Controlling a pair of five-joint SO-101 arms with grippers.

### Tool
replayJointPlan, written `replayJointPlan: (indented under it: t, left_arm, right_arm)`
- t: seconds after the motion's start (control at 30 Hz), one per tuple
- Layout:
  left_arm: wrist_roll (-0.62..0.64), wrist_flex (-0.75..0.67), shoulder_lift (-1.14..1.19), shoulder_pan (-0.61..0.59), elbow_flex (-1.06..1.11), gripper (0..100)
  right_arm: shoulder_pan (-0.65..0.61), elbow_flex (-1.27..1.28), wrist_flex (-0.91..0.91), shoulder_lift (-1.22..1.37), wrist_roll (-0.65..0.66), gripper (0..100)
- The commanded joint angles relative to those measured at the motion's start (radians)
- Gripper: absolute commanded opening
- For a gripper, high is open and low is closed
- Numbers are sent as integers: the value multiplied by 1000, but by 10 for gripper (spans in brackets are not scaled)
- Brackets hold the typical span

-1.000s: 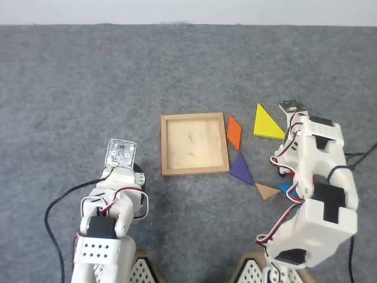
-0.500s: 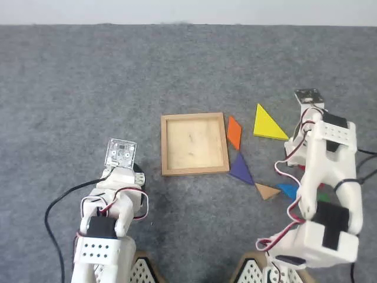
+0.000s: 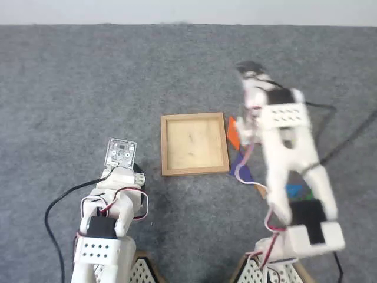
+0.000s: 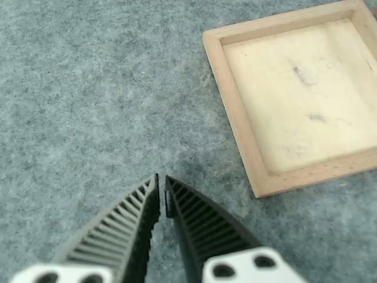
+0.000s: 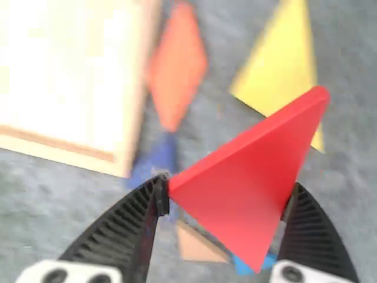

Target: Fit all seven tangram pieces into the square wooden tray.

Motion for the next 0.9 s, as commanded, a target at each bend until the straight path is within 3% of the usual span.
replayJointPlan:
  t: [0.0,0.37,0.53,0.7,0.87]
  left_arm:
    - [6,2,-12,-5,-8,15]
    - [6,2,-12,-5,-8,15]
    - [6,2,-12,-5,-8,15]
    - [6,2,-12,-5,-8,15]
    - [6,2,-12,-5,-8,15]
  right_arm:
    - [-176,-281,76,142,-69,263]
    - [-354,-764,79,593,-281,263]
    - [-381,-905,111,702,-143,263]
    - [-381,-959,163,769,218,263]
    - [-389,-1002,194,802,474,263]
